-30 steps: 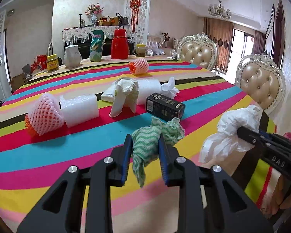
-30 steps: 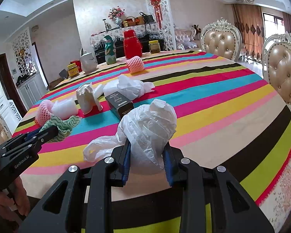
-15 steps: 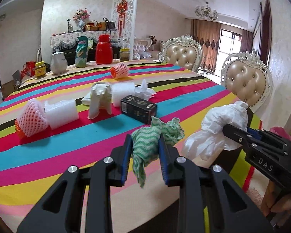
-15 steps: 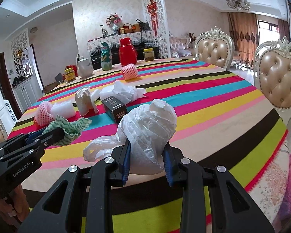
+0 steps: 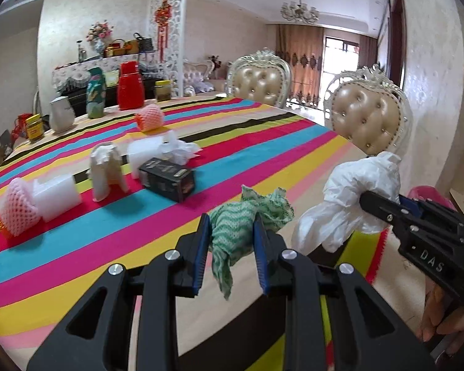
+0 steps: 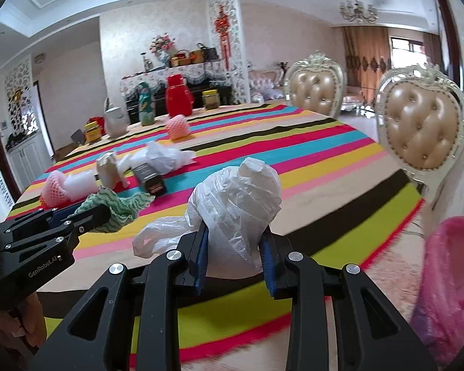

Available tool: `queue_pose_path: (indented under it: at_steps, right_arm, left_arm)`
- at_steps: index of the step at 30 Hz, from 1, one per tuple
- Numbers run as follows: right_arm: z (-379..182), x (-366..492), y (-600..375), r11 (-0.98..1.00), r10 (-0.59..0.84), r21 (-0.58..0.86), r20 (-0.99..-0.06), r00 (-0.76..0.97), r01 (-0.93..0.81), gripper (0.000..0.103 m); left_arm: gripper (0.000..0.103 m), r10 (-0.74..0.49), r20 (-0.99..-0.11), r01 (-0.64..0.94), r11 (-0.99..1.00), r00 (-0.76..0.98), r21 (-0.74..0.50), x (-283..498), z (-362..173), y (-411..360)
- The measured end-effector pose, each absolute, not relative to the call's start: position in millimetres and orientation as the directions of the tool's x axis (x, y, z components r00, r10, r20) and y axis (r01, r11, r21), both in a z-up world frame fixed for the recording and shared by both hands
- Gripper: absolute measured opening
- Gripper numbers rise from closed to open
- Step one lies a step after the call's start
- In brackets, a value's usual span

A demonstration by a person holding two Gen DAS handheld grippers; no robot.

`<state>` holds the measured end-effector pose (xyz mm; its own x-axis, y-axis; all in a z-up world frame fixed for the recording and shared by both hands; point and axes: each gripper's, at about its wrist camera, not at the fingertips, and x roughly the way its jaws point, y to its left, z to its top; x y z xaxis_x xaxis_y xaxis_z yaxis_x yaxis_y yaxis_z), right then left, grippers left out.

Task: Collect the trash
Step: 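Grasp the white plastic bag with the right tool while the left tool grasps the green cloth, then carry the plastic bag and green cloth to the pink bin and release both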

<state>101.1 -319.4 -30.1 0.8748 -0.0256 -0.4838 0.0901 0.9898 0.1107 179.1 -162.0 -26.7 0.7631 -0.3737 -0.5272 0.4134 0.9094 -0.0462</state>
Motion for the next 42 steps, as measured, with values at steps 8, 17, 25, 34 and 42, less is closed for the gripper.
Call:
queue_pose_path:
  at_steps: [8, 17, 25, 34, 42]
  right_arm:
    - [-31, 75, -363, 0.977, -0.090, 0.127, -0.478, 0.874, 0.170, 0.030]
    - [-33, 31, -425, 0.935, -0.228, 0.139, -0.471, 0.852, 0.327, 0.030]
    - [-39, -26, -487, 0.855, -0.390, 0.130, -0.478, 0.787, 0.503, 0.030]
    - [-50, -77, -545, 0.746, -0.537, 0.104, -0.490, 0.686, 0.658, 0.030]
    - [-59, -81, -570, 0.722, -0.566, 0.073, -0.509, 0.648, 0.688, 0.034]
  left_arm:
    - [0.026, -0.457, -0.538, 0.525, 0.850, 0.709, -0.030, 178, -27, -214]
    - [0.026, -0.576, -0.540, 0.667, 0.744, 0.614, -0.035, 168, -24, -294]
    - [0.026, -0.694, -0.534, 0.791, 0.607, 0.483, -0.073, 145, -26, -377]
    - [0.027, -0.781, -0.524, 0.882, 0.458, 0.339, -0.113, 118, -27, -459]
    - [0.040, -0.801, -0.530, 0.906, 0.403, 0.279, -0.131, 111, -33, -519]
